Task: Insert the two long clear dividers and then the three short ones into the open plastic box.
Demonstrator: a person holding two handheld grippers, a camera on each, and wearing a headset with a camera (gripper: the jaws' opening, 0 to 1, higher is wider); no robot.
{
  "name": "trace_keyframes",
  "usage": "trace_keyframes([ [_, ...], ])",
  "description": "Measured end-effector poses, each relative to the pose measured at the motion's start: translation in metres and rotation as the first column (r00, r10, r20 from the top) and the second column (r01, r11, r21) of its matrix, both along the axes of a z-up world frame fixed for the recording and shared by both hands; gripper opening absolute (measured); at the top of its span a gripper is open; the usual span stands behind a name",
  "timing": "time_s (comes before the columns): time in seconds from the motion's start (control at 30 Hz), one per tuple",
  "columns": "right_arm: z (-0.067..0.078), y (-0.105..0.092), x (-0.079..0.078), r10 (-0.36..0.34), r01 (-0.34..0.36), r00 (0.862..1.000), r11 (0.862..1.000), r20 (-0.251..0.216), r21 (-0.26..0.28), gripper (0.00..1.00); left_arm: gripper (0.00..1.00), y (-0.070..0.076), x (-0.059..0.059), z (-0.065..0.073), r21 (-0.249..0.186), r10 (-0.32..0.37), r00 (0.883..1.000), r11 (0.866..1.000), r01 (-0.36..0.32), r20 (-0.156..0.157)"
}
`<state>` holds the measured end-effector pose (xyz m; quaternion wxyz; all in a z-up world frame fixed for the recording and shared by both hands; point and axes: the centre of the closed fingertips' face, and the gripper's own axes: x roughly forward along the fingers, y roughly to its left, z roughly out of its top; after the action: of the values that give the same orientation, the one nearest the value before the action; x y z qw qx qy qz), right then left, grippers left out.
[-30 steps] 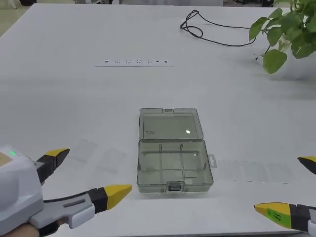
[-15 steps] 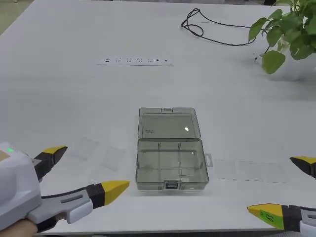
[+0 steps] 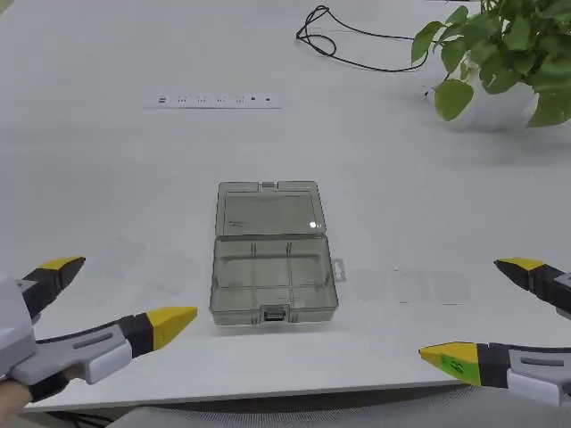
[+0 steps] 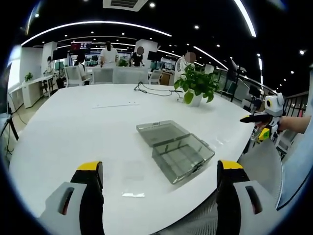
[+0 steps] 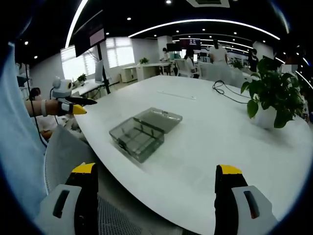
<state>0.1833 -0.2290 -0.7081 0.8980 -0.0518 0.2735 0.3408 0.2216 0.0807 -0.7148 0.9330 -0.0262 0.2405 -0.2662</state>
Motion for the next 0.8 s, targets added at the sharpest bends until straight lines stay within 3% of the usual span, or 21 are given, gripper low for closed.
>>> trace_keyframes([
  [0.1,-0.003,0.0,0.0,-0.01,0.01,1.0,1.0,-0.01,-0.009,1.0,0.94,0.003,0.001,-0.007,0.008,0.014,0.999,1.0,-0.013,-0.032],
  [0.2,-0.001,0.005,0.001,-0.007,0.007,1.0,1.0,0.001,-0.004,1.0,0.94,0.003,0.003,-0.011,0.024,0.008,0.999,1.0,-0.007,-0.039],
  [0.33,0.0,0.013,0.003,-0.005,0.005,1.0,1.0,0.003,0.0,1.0,0.92,0.004,0.005,-0.021,0.044,0.001,0.996,0.999,0.003,-0.094],
  [0.37,0.0,0.014,0.003,-0.003,0.003,1.0,1.0,0.004,-0.002,1.0,0.92,0.003,0.005,-0.021,0.04,-0.01,0.995,0.999,0.014,-0.096],
  [0.4,0.0,0.015,0.004,-0.001,0.001,1.0,1.0,0.007,-0.007,1.0,0.91,0.0,0.001,-0.03,0.046,-0.039,0.988,0.998,0.046,-0.149],
  [0.43,0.0,0.015,0.004,-0.001,0.001,1.0,1.0,0.006,-0.008,1.0,0.9,0.002,0.0,-0.037,0.072,-0.043,0.983,0.996,0.056,-0.178],
  [0.47,0.0,0.015,0.004,-0.002,0.002,1.0,1.0,0.005,-0.007,1.0,0.88,0.002,0.0,-0.039,0.083,-0.047,0.981,0.995,0.064,-0.188],
  [0.5,0.0,0.015,0.004,-0.003,0.003,1.0,1.0,0.003,-0.006,1.0,0.87,0.004,0.0,-0.047,0.105,-0.053,0.975,0.991,0.077,-0.218],
  [0.57,-0.001,0.014,0.004,-0.004,0.004,1.0,1.0,0.001,-0.007,1.0,0.86,0.004,0.002,-0.055,0.109,-0.046,0.966,0.991,0.076,-0.256],
  [0.6,-0.001,0.014,0.004,-0.005,0.005,1.0,1.0,0.0,-0.007,1.0,0.86,0.004,0.004,-0.057,0.103,-0.049,0.963,0.992,0.079,-0.263],
  [0.67,-0.002,0.013,0.005,-0.008,0.008,1.0,1.0,-0.004,-0.003,1.0,0.84,0.005,0.006,-0.065,0.093,-0.037,0.951,0.993,0.068,-0.306],
  [0.8,-0.004,0.011,0.008,-0.019,0.019,1.0,1.0,-0.007,0.003,1.0,0.78,0.009,0.015,-0.075,0.107,-0.024,0.939,0.992,0.064,-0.343],
])
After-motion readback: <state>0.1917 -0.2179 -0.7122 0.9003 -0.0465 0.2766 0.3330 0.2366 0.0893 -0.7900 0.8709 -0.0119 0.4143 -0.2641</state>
